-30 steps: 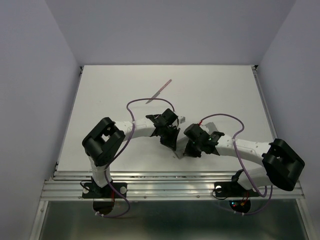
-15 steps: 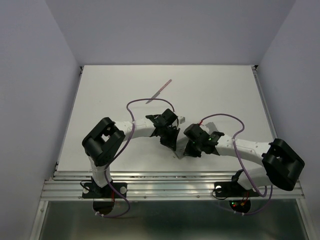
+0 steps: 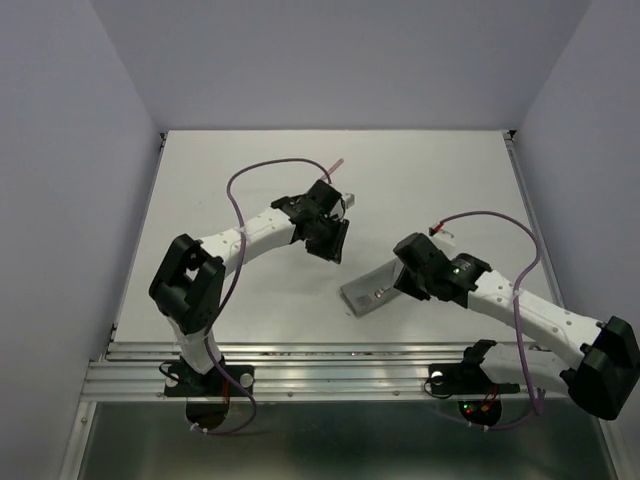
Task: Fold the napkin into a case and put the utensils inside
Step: Pick up the knife from the corner of the board.
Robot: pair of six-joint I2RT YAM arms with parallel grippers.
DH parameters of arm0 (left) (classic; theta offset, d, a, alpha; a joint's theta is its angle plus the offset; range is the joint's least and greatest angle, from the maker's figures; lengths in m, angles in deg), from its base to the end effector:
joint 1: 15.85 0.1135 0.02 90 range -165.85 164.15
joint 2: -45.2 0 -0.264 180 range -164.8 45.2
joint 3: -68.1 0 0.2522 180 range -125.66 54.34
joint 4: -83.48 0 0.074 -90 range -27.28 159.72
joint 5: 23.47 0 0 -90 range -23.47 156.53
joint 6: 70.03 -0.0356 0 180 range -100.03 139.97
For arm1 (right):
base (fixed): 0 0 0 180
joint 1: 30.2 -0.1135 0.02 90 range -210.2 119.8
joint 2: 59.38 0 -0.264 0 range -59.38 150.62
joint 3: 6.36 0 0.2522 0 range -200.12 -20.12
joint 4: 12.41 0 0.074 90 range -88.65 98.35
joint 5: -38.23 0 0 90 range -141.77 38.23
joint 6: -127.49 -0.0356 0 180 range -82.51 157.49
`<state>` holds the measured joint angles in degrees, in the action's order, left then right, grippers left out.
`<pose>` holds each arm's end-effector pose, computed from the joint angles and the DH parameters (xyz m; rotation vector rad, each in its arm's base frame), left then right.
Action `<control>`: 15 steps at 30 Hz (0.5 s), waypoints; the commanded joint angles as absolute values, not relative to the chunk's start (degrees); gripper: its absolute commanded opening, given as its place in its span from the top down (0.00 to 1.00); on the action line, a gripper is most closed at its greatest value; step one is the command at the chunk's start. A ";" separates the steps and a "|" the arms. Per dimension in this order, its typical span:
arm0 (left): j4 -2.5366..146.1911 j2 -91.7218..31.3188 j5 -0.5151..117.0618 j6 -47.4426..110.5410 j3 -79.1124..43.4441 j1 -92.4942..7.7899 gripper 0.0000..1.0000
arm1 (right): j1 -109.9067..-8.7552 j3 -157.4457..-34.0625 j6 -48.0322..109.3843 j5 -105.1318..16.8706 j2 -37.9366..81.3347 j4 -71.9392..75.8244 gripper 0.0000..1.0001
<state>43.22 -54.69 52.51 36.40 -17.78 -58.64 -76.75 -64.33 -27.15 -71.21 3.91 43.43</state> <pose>0.2682 -0.2600 0.2244 0.7012 2.5373 -0.7001 0.1491 0.1402 0.2317 0.5154 2.5181 0.2962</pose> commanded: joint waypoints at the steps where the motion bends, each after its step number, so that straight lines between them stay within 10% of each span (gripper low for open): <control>1: 38.61 -52.17 58.97 32.81 -25.88 -54.36 0.54 | -68.48 -68.54 -22.30 -78.32 1.88 48.90 0.67; 5: 35.02 -56.91 64.32 30.17 -36.26 -49.18 0.32 | -58.02 -71.62 -15.78 -76.92 2.23 47.67 0.57; 15: 32.19 -74.67 73.13 19.97 -57.11 -45.38 0.23 | -41.11 -69.52 -6.72 -63.29 10.67 40.02 0.49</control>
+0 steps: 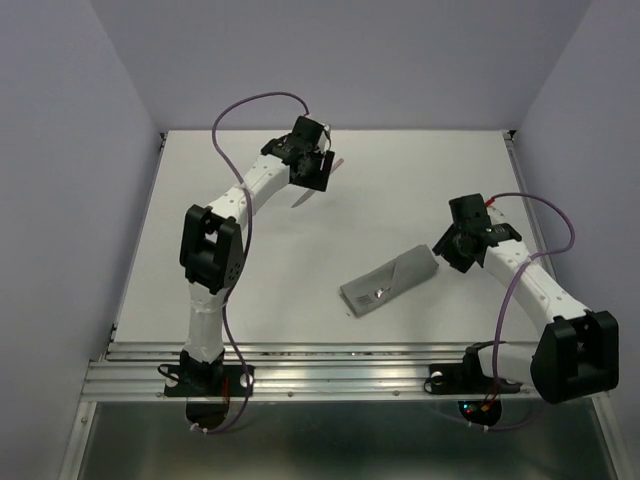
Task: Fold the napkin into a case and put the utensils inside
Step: Pick up the knife from the corner of the board.
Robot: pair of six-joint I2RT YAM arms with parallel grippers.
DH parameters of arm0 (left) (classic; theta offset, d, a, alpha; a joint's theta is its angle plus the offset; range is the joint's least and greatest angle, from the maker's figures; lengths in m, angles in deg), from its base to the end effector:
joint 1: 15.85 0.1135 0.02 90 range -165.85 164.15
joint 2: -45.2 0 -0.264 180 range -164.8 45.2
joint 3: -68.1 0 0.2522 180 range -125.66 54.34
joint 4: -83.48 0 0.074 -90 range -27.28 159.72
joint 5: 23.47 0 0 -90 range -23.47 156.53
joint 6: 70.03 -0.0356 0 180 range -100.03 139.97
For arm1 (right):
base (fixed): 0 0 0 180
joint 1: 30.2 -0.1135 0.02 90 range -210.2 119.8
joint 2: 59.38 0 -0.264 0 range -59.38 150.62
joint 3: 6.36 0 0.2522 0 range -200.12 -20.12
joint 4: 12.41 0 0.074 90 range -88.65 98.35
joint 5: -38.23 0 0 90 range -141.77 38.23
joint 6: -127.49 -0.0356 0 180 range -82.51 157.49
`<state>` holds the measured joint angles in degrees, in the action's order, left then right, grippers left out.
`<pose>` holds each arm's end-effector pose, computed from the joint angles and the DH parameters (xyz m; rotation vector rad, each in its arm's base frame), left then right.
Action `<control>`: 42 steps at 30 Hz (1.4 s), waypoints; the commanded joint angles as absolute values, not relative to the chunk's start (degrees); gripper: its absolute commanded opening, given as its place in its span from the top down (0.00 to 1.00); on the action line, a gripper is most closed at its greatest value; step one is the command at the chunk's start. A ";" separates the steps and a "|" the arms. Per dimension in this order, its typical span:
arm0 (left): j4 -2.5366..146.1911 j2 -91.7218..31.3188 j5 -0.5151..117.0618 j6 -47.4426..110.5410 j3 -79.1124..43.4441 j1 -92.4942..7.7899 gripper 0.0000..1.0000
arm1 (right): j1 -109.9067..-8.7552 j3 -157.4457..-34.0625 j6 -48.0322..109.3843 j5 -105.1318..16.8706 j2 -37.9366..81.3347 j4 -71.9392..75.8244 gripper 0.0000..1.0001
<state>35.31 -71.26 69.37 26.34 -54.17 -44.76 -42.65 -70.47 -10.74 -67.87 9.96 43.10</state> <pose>0.4118 -0.2254 0.3016 0.4290 2.2828 -0.2559 0.2276 0.0401 0.2431 0.8775 2.4102 0.0251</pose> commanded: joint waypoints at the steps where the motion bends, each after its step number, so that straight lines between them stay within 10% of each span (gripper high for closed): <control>1: 32.80 -75.29 73.13 18.14 -57.55 -45.38 0.22 | -41.10 -69.17 -6.46 -62.94 10.84 39.85 0.49; 36: 47.84 -104.56 62.59 13.91 -81.20 -41.87 0.28 | -41.10 -68.46 -5.93 -58.45 3.37 49.69 0.46; 42: 46.00 -106.93 59.86 14.17 -82.86 -41.08 0.47 | -41.10 -68.99 -6.45 -58.98 3.37 50.21 0.46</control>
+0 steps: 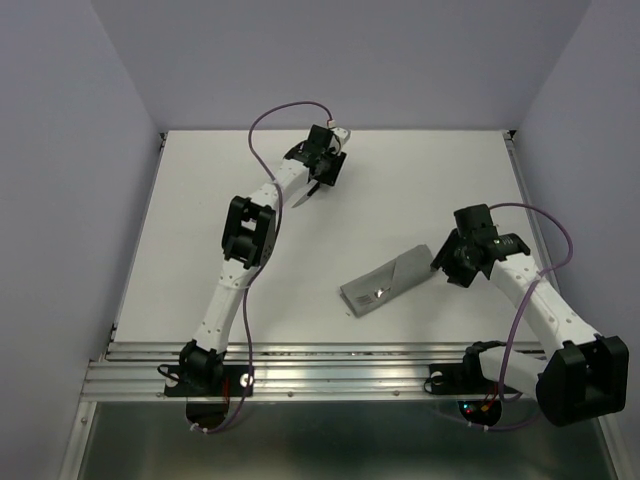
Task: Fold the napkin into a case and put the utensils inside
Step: Pick up the knife from the corner of the board.
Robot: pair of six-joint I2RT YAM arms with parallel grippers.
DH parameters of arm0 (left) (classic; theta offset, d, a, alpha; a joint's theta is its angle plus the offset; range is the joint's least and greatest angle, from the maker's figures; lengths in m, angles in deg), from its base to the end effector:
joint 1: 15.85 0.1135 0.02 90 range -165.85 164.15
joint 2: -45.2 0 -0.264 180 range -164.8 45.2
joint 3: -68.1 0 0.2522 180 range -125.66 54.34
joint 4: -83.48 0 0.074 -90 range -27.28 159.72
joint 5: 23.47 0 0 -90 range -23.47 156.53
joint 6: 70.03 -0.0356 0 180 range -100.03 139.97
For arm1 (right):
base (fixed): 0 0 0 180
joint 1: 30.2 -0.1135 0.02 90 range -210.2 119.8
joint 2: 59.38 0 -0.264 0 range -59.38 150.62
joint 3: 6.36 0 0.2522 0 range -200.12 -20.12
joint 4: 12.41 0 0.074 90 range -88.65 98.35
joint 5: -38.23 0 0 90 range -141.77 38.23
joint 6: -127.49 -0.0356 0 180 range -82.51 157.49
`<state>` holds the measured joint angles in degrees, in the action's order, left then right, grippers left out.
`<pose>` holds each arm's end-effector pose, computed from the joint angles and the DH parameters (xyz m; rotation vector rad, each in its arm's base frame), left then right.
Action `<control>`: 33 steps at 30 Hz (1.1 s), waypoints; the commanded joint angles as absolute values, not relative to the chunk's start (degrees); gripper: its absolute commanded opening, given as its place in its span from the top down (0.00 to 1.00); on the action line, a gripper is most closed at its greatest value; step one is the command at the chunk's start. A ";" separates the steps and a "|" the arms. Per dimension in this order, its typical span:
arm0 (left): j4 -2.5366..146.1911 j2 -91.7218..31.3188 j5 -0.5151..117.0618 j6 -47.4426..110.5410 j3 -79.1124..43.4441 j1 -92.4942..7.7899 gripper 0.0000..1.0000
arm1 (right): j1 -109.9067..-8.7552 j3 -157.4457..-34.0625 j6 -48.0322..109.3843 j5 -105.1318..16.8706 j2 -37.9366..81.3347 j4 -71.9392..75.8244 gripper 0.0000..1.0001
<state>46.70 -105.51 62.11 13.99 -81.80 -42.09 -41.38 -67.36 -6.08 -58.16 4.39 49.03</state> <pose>0.5273 -0.2630 0.1723 0.6620 2.1390 -0.2788 0.1997 0.0354 0.2396 0.7826 2.5715 0.1497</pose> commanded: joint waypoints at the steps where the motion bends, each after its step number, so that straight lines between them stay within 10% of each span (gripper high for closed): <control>1: 45.73 -106.93 59.59 14.43 -82.78 -40.99 0.49 | -41.10 -69.16 -6.54 -59.07 3.46 50.30 0.46; 8: 44.68 -106.50 57.75 16.54 -79.09 -40.11 0.78 | -41.10 -69.95 -6.63 -58.19 5.83 49.25 0.46; 9: 44.59 -105.80 57.48 16.54 -78.65 -40.02 1.00 | -41.10 -69.95 -6.63 -58.10 5.83 48.99 0.46; 33: 47.93 -62.64 55.37 23.48 -31.80 -43.10 1.00 | -38.11 -75.23 -4.08 -60.30 20.77 38.79 0.47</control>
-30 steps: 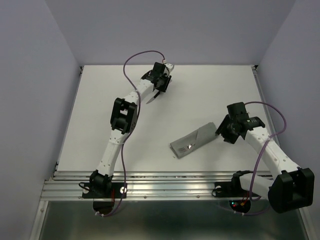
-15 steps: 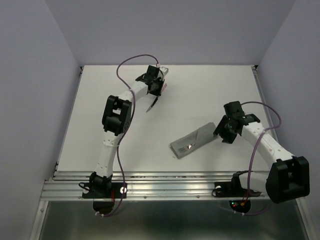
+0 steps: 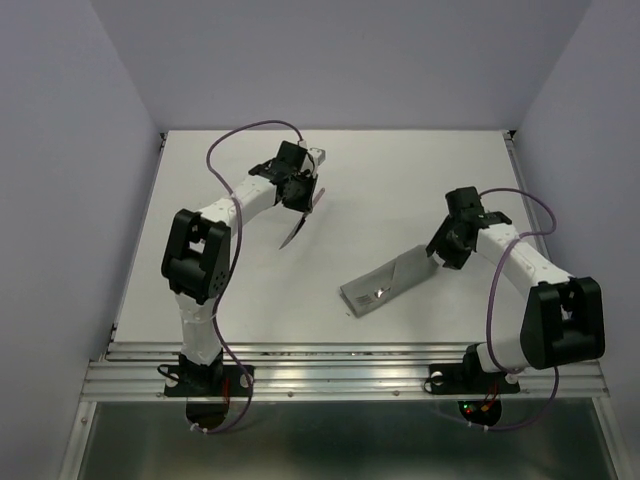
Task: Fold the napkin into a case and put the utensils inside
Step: Pick up the knife from the corner of the board, then stuff the knife into the folded napkin.
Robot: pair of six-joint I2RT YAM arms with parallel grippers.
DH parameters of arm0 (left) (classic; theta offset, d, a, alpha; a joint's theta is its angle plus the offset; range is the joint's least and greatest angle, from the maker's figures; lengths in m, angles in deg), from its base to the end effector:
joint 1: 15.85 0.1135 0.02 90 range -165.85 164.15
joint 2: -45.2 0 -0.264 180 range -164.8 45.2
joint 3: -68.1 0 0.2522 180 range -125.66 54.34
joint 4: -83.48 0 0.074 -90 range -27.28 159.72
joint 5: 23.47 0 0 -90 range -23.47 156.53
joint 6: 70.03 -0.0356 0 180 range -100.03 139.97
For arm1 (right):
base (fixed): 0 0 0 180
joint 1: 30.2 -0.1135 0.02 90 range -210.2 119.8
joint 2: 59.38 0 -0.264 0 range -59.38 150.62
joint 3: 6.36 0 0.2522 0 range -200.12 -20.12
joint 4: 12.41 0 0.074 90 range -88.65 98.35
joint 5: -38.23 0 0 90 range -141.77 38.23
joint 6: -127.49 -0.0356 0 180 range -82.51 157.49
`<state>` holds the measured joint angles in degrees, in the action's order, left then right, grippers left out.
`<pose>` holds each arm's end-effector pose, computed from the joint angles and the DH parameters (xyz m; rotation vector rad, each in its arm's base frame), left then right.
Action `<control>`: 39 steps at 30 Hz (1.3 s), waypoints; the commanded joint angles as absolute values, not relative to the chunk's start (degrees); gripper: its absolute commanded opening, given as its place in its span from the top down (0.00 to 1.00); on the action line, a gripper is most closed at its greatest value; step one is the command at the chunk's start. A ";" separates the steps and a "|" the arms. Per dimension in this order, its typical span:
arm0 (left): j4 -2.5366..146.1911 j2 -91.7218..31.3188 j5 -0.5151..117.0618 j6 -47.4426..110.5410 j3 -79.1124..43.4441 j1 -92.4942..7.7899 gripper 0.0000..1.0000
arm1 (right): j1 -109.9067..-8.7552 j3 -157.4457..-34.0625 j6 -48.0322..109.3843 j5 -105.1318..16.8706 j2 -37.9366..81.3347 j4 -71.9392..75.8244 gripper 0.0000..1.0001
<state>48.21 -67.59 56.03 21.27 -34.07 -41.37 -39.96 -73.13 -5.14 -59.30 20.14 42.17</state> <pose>0.3997 -0.1980 0.2321 0.5902 2.3254 -0.4396 0.2571 0.0395 0.2166 0.8065 2.6068 0.0803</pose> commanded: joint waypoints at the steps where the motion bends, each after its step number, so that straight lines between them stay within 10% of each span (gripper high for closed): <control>1: 47.75 -61.33 55.55 23.57 -31.28 -44.32 1.00 | -37.24 -75.23 -3.91 -60.04 21.04 38.01 0.50; 11: 44.59 -55.96 58.01 23.84 -29.43 -56.71 1.00 | -33.99 -75.23 -1.80 -60.82 24.81 35.01 0.71; 39: 47.84 -55.96 63.90 18.04 -20.64 -73.33 1.00 | -33.98 -77.16 3.56 -48.34 35.36 29.65 0.73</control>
<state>46.43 -55.98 62.15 19.94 -20.62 -72.08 -34.32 -76.85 2.40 -50.62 35.09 31.74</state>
